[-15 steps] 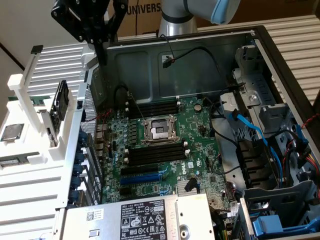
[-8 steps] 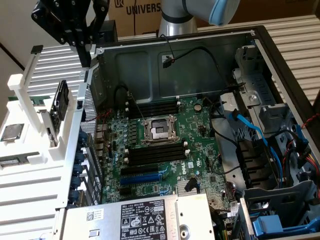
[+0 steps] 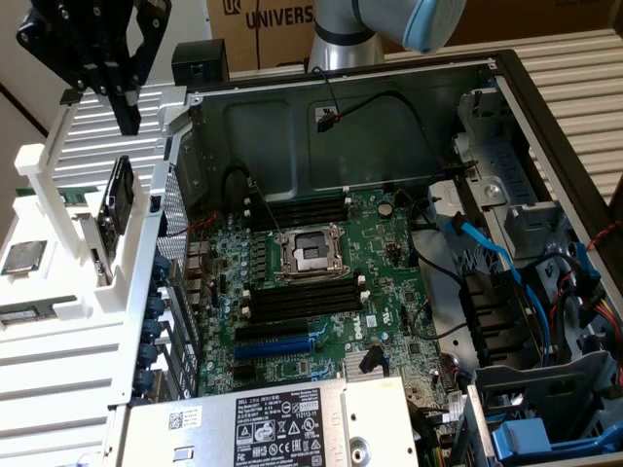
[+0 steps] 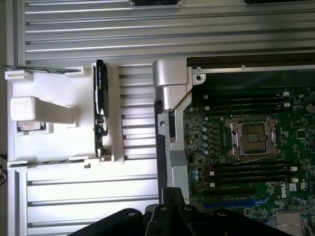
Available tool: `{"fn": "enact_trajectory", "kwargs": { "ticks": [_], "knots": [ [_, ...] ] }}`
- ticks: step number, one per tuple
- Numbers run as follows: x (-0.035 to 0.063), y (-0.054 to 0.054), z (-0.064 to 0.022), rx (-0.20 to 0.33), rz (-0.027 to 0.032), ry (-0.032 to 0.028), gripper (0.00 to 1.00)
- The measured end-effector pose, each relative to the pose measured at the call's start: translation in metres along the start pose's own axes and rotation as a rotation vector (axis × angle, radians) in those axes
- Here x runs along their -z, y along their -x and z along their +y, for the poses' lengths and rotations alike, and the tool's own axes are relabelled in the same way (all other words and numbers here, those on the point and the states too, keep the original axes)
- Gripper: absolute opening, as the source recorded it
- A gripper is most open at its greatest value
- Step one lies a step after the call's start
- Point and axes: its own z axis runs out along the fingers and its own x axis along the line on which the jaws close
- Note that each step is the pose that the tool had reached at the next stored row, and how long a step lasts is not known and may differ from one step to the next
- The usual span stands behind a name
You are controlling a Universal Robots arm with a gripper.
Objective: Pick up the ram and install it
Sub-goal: 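Reach for the ram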
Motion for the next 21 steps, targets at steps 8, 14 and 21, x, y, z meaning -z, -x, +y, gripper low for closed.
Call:
{"fn": "enact_trajectory", "kwargs": {
  "ticks": [8,14,21],
  "knots": [
    [0.0006,-0.037,-0.0013,0.000,0.0007,-0.0001,0.10],
    [-0.0005,-0.064,0.0032,0.000,0.0029,-0.0002,0.10],
    [-0.0017,-0.101,0.0102,-0.001,0.0073,-0.0008,0.10]
  ]
}}
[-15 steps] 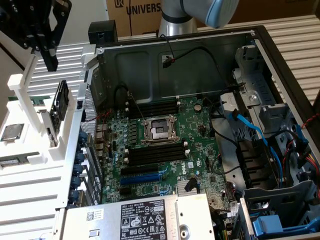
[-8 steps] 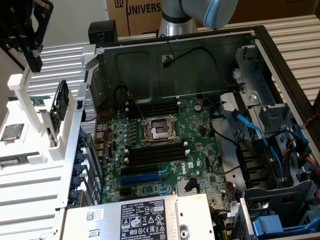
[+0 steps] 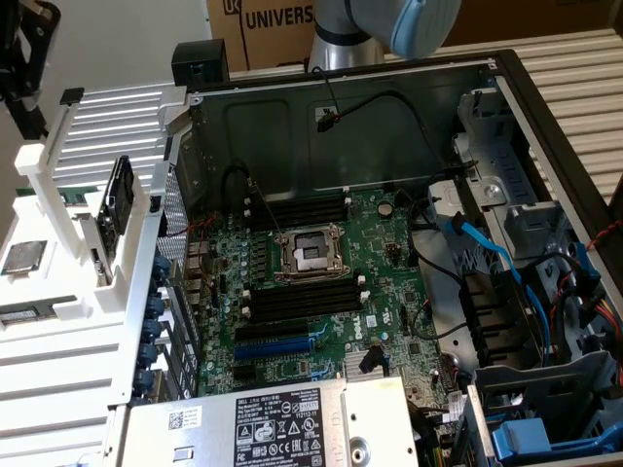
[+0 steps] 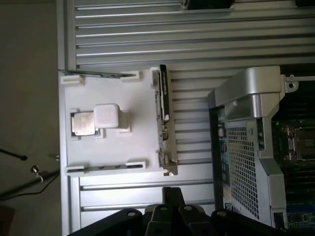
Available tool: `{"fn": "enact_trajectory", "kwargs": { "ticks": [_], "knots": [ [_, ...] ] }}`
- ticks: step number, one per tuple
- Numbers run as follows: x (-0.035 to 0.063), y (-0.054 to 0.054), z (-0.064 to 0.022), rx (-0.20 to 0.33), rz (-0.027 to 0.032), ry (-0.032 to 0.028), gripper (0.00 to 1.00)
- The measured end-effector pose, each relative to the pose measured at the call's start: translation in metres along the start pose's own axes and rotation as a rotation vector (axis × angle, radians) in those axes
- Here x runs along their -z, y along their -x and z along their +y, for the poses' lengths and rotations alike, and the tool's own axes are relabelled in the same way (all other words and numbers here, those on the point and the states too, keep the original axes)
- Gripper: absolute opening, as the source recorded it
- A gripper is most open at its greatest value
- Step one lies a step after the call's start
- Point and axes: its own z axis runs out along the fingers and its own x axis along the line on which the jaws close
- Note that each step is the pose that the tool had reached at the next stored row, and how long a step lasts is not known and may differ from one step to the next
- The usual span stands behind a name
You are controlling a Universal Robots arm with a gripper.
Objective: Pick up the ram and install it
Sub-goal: 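Reach for the ram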
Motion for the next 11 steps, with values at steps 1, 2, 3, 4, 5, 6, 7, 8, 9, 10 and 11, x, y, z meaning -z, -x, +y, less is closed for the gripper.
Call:
{"fn": "enact_trajectory", "kwargs": {
  "ticks": [1,2,3,4,5,6,7,8,9,10,11],
  "knots": [
    [-0.0003,-0.005,0.0009,0.000,0.0002,-0.0001,0.10],
    [-0.0006,-0.009,0.0017,0.000,0.0003,-0.0001,0.10],
    [-0.0011,-0.014,0.0022,0.000,0.0005,-0.0001,0.10],
    [-0.0016,-0.019,0.0024,0.000,0.0012,-0.0001,0.10],
    [-0.0021,-0.023,0.0025,0.000,0.0020,-0.0002,0.10],
    [-0.0034,-0.032,0.0028,0.000,0.0026,-0.0002,0.10],
    [-0.0051,-0.041,0.0034,0.000,0.0027,-0.0003,0.10],
    [-0.0069,-0.051,0.0040,0.000,0.0026,-0.0003,0.10],
    [-0.0083,-0.060,0.0048,0.000,0.0025,-0.0004,0.10],
    [-0.0100,-0.069,0.0058,0.000,0.0026,-0.0004,0.10],
    [-0.0117,-0.078,0.0068,0.000,0.0026,-0.0004,0.10]
  ]
}}
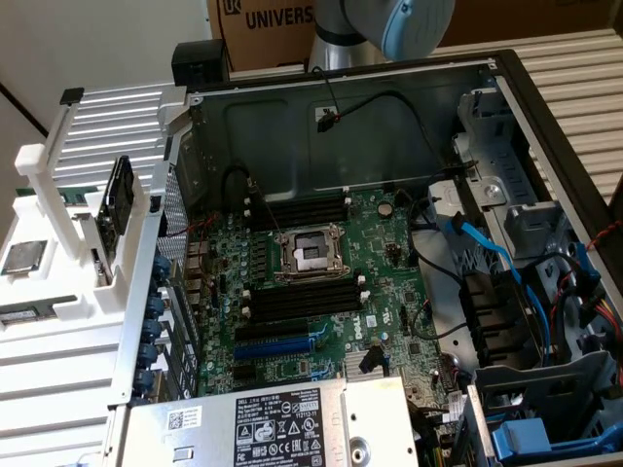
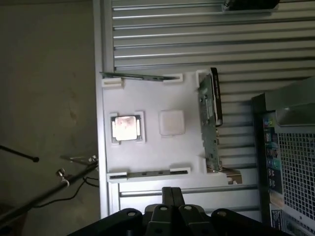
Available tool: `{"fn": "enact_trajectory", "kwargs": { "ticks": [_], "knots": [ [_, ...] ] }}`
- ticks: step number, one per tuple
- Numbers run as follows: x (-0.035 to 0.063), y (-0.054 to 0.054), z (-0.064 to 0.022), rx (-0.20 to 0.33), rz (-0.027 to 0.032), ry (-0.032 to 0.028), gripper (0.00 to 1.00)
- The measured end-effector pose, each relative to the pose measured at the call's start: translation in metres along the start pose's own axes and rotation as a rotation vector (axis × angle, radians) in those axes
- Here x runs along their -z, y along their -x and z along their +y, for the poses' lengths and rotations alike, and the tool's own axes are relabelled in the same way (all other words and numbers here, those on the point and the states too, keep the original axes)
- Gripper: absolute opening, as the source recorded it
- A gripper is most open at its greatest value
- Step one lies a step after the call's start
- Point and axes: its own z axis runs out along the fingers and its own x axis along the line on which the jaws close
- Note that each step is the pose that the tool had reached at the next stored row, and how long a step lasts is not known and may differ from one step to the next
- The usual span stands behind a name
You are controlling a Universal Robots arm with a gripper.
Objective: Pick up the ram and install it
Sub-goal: 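Reach for the ram, then pick up the ram and move it above insertion slot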
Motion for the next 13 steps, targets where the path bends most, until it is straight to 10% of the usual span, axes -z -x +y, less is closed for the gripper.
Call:
{"fn": "enact_trajectory", "kwargs": {
  "ticks": [5,13],
  "knots": [
    [-0.0113,-0.021,0.0031,0.006,0.0004,0.0000,0.10],
    [-0.0165,-0.022,0.0039,0.007,0.0015,0.0000,0.10]
  ]
}}
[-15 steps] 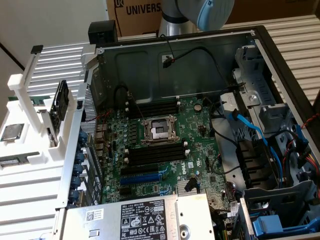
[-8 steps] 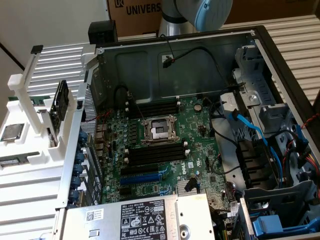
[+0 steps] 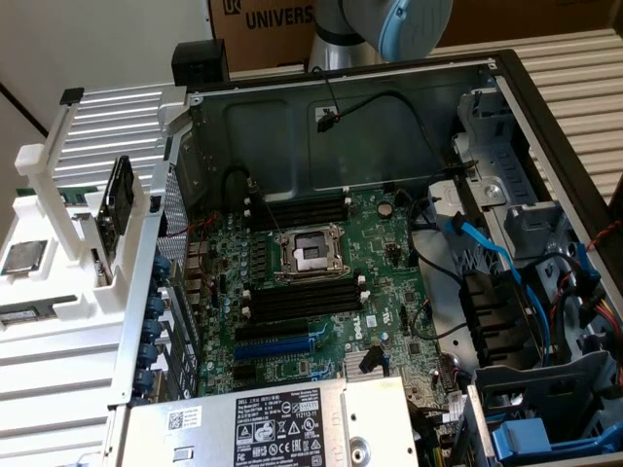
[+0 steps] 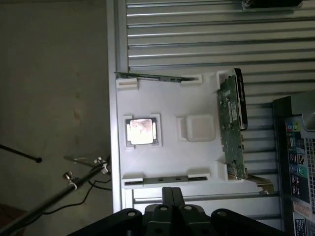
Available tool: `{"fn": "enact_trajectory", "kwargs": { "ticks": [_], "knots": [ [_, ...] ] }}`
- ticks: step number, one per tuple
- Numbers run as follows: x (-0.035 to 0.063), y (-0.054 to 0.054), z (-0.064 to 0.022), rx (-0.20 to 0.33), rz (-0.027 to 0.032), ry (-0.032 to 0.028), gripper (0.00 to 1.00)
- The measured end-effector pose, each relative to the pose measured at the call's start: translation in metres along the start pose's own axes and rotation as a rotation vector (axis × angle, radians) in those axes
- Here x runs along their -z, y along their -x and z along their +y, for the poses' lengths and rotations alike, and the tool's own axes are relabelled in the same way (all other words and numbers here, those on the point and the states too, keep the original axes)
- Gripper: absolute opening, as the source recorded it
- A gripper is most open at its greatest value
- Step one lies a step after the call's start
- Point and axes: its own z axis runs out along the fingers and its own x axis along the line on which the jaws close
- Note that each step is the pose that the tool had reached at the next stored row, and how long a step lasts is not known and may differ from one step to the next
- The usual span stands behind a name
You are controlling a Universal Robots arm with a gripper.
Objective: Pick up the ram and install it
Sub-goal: 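Pick up the ram and move it above insertion slot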
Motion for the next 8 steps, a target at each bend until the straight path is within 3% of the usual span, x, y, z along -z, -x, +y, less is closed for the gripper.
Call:
{"fn": "enact_trajectory", "kwargs": {
  "ticks": [8],
  "knots": [
    [0.0000,0.0000,0.0000,0.000,0.0000,0.0000,0.10]
  ]
}}
